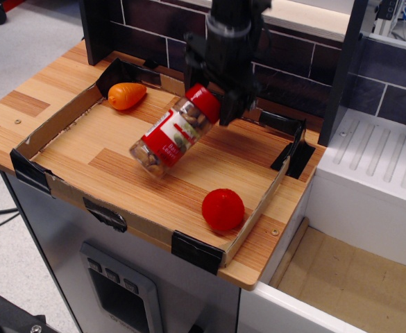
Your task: Upright basil bottle
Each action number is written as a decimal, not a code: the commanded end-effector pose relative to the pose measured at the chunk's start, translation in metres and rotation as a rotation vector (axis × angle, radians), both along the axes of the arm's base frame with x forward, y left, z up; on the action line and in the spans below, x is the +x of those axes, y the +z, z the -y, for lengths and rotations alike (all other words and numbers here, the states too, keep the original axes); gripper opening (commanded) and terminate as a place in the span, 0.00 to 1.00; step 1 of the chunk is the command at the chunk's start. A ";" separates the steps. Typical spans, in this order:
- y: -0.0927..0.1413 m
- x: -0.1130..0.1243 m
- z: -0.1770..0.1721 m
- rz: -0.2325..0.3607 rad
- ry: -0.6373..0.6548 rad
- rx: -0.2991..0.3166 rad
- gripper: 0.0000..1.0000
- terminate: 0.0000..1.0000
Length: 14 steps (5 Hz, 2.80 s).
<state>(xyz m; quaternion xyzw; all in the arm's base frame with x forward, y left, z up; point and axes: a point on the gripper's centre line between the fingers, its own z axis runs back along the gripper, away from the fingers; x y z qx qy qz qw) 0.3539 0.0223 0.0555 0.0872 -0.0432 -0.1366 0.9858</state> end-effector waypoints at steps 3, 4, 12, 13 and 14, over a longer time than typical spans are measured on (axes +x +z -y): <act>0.070 -0.002 -0.008 0.217 -0.089 -0.145 0.00 0.00; 0.060 -0.004 -0.006 0.217 -0.091 -0.102 0.00 0.00; 0.121 0.005 0.009 0.098 0.011 -0.223 1.00 0.00; 0.121 0.005 0.009 0.098 0.011 -0.223 1.00 0.00; 0.121 0.005 0.009 0.098 0.011 -0.223 1.00 1.00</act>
